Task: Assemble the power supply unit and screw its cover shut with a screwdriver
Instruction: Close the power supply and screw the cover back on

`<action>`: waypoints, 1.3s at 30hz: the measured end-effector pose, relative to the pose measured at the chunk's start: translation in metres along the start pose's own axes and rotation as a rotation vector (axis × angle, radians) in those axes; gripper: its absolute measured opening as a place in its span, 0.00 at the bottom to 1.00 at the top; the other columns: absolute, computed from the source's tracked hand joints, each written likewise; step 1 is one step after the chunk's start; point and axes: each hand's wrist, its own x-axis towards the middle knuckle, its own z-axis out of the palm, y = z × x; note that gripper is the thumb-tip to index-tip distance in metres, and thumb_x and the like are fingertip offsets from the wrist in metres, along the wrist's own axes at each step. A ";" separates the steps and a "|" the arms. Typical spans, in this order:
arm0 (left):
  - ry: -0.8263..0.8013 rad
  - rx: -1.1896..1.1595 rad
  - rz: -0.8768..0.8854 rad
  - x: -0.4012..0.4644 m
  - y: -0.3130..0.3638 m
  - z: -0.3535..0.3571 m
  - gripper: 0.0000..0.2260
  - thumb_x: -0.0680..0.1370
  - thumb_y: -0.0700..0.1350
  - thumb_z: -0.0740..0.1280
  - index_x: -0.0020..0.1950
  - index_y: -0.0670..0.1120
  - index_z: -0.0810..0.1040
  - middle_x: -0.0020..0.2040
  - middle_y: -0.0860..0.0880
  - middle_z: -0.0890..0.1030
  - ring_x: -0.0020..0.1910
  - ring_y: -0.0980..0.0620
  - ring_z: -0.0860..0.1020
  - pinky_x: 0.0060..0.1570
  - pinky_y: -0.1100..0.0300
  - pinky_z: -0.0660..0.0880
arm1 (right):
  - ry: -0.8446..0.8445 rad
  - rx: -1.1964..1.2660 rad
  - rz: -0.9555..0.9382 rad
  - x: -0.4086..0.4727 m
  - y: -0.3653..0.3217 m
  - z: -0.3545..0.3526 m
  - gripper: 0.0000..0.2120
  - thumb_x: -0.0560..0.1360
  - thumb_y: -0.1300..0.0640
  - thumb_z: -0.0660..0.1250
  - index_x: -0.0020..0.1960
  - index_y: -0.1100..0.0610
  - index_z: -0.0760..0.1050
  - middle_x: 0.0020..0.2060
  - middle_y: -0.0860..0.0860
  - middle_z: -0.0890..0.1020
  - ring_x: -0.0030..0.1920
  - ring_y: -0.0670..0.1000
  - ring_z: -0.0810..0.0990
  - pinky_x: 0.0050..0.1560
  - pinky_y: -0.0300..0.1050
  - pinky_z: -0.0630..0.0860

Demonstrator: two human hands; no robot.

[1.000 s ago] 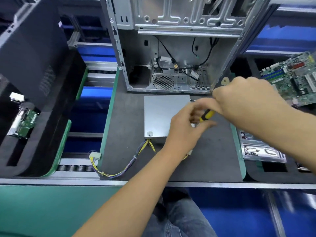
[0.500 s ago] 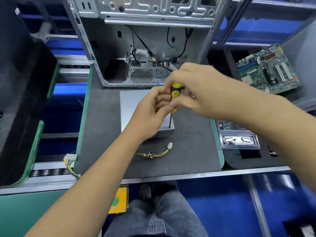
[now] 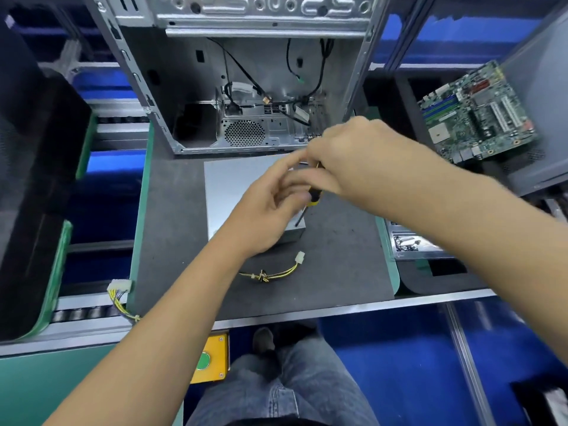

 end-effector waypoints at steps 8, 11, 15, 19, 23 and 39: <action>0.002 -0.035 -0.035 0.002 -0.011 -0.007 0.19 0.80 0.39 0.63 0.63 0.61 0.73 0.51 0.54 0.85 0.52 0.45 0.79 0.59 0.45 0.73 | -0.068 0.279 0.001 -0.005 0.003 0.000 0.09 0.79 0.51 0.66 0.57 0.49 0.70 0.37 0.48 0.71 0.46 0.59 0.74 0.47 0.55 0.77; 0.001 -0.038 -0.022 0.001 -0.007 0.005 0.17 0.74 0.41 0.71 0.60 0.55 0.76 0.51 0.56 0.82 0.50 0.53 0.78 0.51 0.56 0.76 | 0.045 0.054 0.130 -0.004 0.000 0.005 0.19 0.79 0.39 0.61 0.41 0.54 0.67 0.31 0.51 0.62 0.35 0.58 0.67 0.36 0.49 0.67; 0.108 -0.011 -0.023 0.004 -0.008 0.006 0.24 0.73 0.35 0.72 0.66 0.52 0.73 0.44 0.44 0.81 0.45 0.53 0.78 0.48 0.52 0.76 | 0.043 0.318 0.019 -0.009 0.005 0.007 0.19 0.76 0.38 0.63 0.61 0.48 0.72 0.49 0.51 0.74 0.48 0.58 0.77 0.49 0.55 0.75; -0.064 -0.006 -0.040 0.005 -0.008 -0.002 0.21 0.83 0.40 0.62 0.75 0.52 0.66 0.51 0.50 0.84 0.55 0.52 0.81 0.65 0.49 0.75 | 0.117 0.354 0.004 -0.007 0.015 0.021 0.14 0.77 0.43 0.66 0.53 0.53 0.77 0.40 0.50 0.75 0.42 0.54 0.74 0.49 0.53 0.75; 0.239 0.312 -0.081 0.012 -0.021 -0.003 0.12 0.83 0.39 0.62 0.64 0.51 0.77 0.53 0.51 0.82 0.48 0.55 0.81 0.56 0.59 0.76 | 0.281 0.530 0.458 -0.016 0.053 0.044 0.27 0.71 0.30 0.64 0.35 0.55 0.72 0.24 0.52 0.75 0.36 0.56 0.78 0.34 0.46 0.72; -0.440 1.714 -0.264 0.116 -0.057 0.061 0.12 0.76 0.36 0.65 0.56 0.49 0.79 0.56 0.48 0.81 0.58 0.44 0.79 0.56 0.52 0.64 | 0.392 2.073 1.136 -0.052 0.075 0.187 0.09 0.79 0.67 0.66 0.58 0.62 0.72 0.43 0.58 0.78 0.38 0.50 0.81 0.45 0.45 0.78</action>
